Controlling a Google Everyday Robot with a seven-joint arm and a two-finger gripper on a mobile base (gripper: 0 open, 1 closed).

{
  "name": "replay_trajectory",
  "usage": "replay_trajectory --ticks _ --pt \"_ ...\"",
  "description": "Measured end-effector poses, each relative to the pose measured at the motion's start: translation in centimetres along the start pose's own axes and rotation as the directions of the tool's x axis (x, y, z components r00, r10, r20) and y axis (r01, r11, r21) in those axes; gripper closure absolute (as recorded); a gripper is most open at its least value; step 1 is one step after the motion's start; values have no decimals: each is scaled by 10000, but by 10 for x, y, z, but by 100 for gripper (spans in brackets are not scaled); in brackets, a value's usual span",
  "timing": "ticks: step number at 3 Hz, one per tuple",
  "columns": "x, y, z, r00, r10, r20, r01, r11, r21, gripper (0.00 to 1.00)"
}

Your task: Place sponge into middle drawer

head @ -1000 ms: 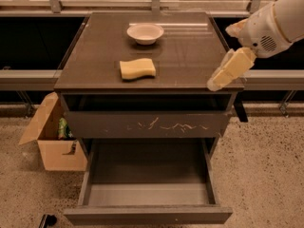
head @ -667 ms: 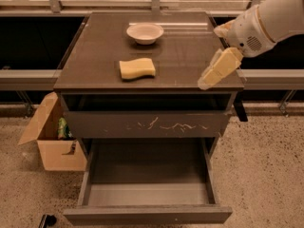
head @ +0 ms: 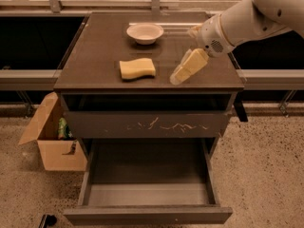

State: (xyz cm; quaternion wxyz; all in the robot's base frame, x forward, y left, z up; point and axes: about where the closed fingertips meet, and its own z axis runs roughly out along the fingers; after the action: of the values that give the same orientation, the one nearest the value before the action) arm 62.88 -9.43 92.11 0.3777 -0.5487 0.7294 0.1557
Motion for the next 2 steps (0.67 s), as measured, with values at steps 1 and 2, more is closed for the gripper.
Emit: replay_trajectory --ticks 1,2 --pt "-2 -9 24 9994 188 289 -191 9998 92 0" --pt "-6 -18 42 9981 319 526 -331 9992 224 0"
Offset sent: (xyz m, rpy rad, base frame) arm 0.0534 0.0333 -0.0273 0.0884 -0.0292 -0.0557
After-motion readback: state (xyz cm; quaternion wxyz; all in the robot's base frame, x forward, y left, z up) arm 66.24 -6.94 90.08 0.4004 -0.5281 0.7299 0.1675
